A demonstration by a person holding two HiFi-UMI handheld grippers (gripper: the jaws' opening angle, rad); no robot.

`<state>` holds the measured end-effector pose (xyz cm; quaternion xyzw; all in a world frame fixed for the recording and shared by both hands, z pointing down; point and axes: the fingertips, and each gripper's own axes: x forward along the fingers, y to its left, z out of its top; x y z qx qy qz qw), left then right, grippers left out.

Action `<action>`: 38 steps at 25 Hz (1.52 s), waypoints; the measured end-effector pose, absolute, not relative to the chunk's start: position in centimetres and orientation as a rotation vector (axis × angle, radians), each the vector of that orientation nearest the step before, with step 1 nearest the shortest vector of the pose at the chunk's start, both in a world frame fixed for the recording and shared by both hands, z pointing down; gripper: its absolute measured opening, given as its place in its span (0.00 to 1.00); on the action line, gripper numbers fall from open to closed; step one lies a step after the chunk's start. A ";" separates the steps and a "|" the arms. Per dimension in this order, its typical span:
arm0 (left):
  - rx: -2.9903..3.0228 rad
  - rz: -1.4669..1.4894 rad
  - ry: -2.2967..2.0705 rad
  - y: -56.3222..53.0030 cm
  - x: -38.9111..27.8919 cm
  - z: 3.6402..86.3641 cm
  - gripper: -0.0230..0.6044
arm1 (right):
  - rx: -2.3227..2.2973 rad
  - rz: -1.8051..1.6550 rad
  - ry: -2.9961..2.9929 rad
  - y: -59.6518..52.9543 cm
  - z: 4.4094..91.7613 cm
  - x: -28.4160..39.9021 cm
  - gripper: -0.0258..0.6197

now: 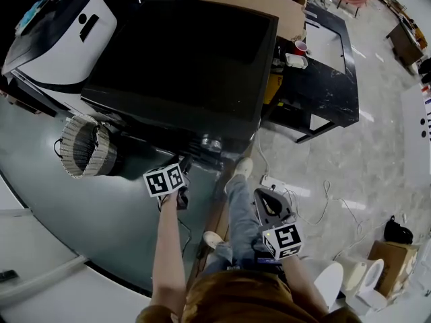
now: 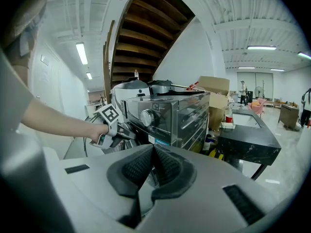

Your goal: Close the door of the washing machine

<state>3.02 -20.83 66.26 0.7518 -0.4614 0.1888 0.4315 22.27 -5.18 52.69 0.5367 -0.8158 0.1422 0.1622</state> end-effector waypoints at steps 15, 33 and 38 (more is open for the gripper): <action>2.208 0.670 -1.288 -17.8 2.4 60.2 0.27 | 1.533 0.357 -2.370 -3.1 50.9 20.8 0.06; 2.379 0.073 -1.442 -7.5 0.0 42.7 0.07 | 1.558 0.120 -2.436 -0.4 45.3 16.8 0.06; 2.323 -0.023 -1.448 -5.4 -1.7 41.9 0.07 | 1.554 0.091 -2.449 -0.4 44.8 15.8 0.06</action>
